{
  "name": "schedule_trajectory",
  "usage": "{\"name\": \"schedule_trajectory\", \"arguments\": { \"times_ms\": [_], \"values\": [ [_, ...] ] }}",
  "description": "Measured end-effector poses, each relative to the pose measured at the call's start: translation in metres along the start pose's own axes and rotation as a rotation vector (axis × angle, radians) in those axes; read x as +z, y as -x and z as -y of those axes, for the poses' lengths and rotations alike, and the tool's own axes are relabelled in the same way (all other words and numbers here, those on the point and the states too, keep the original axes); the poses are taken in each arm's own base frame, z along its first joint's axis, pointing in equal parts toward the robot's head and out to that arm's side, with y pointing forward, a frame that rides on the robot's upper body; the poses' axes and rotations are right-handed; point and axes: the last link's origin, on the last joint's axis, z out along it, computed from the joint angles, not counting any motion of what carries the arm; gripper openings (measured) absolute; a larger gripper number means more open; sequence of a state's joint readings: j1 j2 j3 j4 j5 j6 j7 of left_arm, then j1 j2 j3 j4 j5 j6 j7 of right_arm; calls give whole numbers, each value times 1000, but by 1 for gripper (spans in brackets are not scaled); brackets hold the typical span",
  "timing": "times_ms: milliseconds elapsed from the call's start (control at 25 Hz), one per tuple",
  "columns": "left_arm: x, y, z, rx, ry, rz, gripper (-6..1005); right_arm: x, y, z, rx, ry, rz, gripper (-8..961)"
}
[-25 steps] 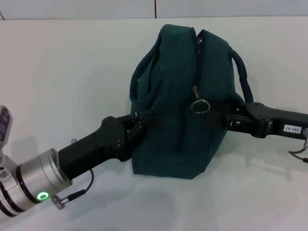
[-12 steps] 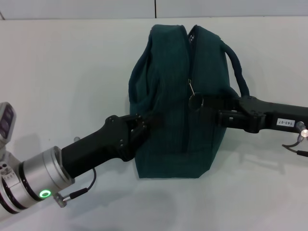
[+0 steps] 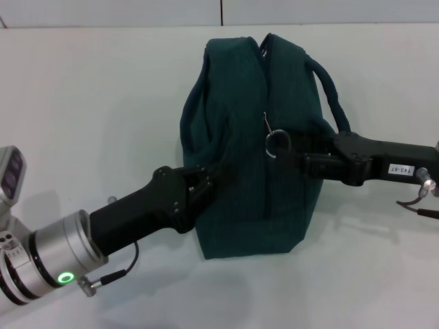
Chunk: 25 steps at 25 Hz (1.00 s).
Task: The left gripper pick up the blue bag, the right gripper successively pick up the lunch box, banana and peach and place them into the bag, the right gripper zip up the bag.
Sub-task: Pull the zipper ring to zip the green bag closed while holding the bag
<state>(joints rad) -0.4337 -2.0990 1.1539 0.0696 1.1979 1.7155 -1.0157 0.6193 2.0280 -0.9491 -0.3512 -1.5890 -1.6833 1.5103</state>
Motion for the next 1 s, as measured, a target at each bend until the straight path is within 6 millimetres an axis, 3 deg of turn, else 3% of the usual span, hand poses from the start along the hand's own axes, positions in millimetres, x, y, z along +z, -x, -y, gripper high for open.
{"name": "schedule_trajectory", "arguments": {
  "times_ms": [720,1000],
  "values": [
    [0,0,1,3,-4,-2,48,-3,-3,1,27,-13,-6,719],
    [0,0,0,3,-3,1,48,-2,-2,1,23,-12,-7,634]
  ]
}}
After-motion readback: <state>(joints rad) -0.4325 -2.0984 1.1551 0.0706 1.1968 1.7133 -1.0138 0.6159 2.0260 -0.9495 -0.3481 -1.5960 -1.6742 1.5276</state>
